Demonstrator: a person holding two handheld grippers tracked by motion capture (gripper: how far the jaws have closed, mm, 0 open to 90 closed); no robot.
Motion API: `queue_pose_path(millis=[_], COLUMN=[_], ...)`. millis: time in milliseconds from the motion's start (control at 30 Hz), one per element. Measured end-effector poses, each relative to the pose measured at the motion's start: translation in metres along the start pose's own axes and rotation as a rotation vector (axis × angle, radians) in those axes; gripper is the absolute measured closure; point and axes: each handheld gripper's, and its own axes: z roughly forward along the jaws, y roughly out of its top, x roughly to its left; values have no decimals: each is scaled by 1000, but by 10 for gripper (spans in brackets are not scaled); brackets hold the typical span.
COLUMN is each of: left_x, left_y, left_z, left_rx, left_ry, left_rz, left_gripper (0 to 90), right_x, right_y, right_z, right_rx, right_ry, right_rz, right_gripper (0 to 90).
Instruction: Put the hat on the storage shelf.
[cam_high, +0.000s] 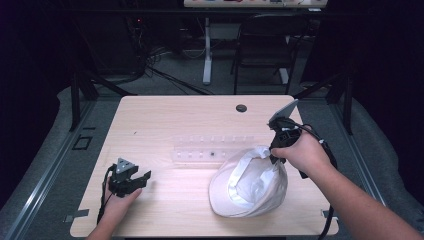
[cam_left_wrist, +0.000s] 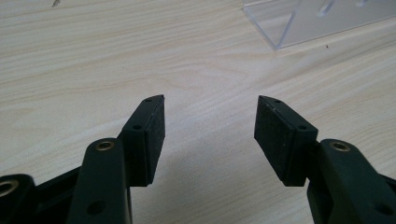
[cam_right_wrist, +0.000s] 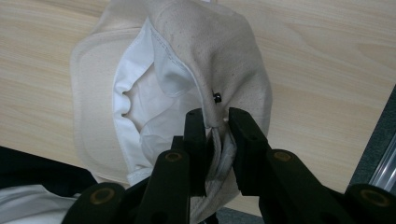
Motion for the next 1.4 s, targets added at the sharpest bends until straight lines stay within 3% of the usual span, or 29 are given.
queue_pose_path(millis=[67,300,600,700,800,1067,1100,1400], left_x=[0,0,0,0,0,-1,-1,-2], left_y=[0,0,0,-1,0,-1,-1,-1], left_z=[0,0,1,1,0,1,1,0], left_rx=[0,0,3,4,4,6,7,-1], left_ry=[-1,0,-1,-2,-3,-4,-2,-9], left_rz=[1,1,2,2,4,4,5,11], left_gripper=[437,437,437,437,437,436,437,436], right_x=[1,2,2,0,1,-2,-1,-11], right_y=[0,0,4,6,6,10,10,13], right_z=[-4,-19,-26,-30,-33,-44,-43,-51], right_rx=[-16,-18,15,50,34,51,31,43], right_ry=[19,40,118,136,166,191,203,292], right_rz=[27,38,80,68,102,102,129,159], right_gripper=[783,790,796,798,798,800,800,800])
